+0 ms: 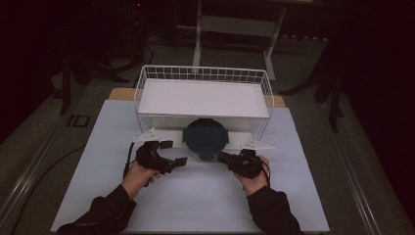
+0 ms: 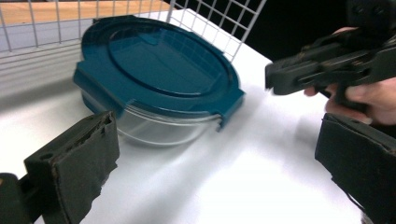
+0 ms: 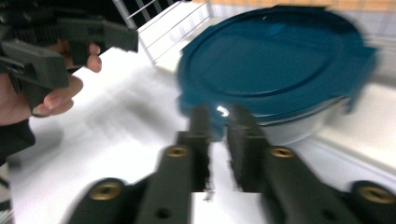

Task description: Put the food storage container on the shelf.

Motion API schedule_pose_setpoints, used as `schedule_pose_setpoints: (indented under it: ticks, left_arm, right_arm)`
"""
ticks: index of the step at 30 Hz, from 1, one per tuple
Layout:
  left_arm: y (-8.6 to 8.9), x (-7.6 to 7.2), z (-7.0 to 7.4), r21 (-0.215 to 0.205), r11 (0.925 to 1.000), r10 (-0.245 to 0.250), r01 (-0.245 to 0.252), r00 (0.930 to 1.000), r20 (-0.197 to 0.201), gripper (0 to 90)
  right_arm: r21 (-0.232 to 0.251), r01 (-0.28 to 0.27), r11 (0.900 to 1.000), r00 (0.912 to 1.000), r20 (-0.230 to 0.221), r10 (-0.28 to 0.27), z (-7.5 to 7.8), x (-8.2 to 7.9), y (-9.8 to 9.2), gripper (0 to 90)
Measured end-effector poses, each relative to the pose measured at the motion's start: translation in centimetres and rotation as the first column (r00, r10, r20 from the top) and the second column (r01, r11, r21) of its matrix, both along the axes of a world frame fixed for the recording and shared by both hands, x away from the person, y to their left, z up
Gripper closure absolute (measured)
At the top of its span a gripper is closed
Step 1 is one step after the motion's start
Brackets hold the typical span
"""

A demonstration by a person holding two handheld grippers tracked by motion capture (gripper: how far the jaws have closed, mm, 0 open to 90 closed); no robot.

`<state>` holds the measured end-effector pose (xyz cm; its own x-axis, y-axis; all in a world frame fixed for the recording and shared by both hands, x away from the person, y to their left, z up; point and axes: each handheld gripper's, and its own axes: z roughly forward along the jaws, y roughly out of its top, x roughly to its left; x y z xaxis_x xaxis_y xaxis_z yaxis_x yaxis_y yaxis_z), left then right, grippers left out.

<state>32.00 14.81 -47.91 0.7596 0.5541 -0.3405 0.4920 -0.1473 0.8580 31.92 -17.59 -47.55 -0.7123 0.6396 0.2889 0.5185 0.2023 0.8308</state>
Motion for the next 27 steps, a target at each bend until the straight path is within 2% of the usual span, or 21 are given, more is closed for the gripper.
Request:
schedule_pose_setpoints:
  ticks: [1, 3, 8, 12, 19, 21, 27]
  left_arm:
    - [0.1, -0.3, 0.1, 0.004, 1.0000, -0.002, 0.002, 1.0000, 0.000, 0.0]
    - [0.2, -0.8, 0.1, 0.000, 1.0000, -0.005, 0.005, 1.0000, -0.002, 0.0]
    - [0.4, -2.2, 0.1, 0.006, 0.9999, -0.013, 0.013, 0.9998, 0.018, 0.0]
    - [0.7, -3.4, 0.1, 0.024, 0.9997, -0.005, 0.004, 0.9989, 0.048, 0.0]
    - [0.9, -5.6, 0.2, 0.031, 0.9995, -0.012, 0.010, 0.9975, 0.069, 0.0]
    - [1.0, -6.0, 0.3, 0.027, 0.9996, -0.013, 0.011, 0.9976, 0.068, 0.0]
    - [1.7, -7.1, 0.7, 0.035, 0.9994, -0.003, 0.001, 0.9968, 0.080, 0.0]
  right_arm:
    - [-0.004, -0.016, 1.000, 0.9998, -0.007, 0.016, -0.1, -0.2, 0.4, 89.7]
    - [-0.023, -0.047, 0.999, 0.9988, -0.016, 0.047, -0.5, -0.5, 1.2, 89.9]
    - [-0.060, -0.071, 0.996, 0.9974, -0.018, 0.070, -1.3, -0.6, 2.6, 90.0]
    - [-0.064, -0.070, 0.995, 0.9972, -0.031, 0.068, -1.7, -0.3, 3.0, 90.0]
    - [-0.092, -0.048, 0.995, 0.9984, -0.034, 0.046, -2.2, 0.8, 3.3, 90.0]
    - [-0.075, -0.048, 0.996, 0.9983, -0.038, 0.045, -2.3, 1.1, 3.2, 90.0]
    - [-0.090, -0.039, 0.995, 0.9991, -0.022, 0.037, -2.1, 1.8, 3.5, 90.0]
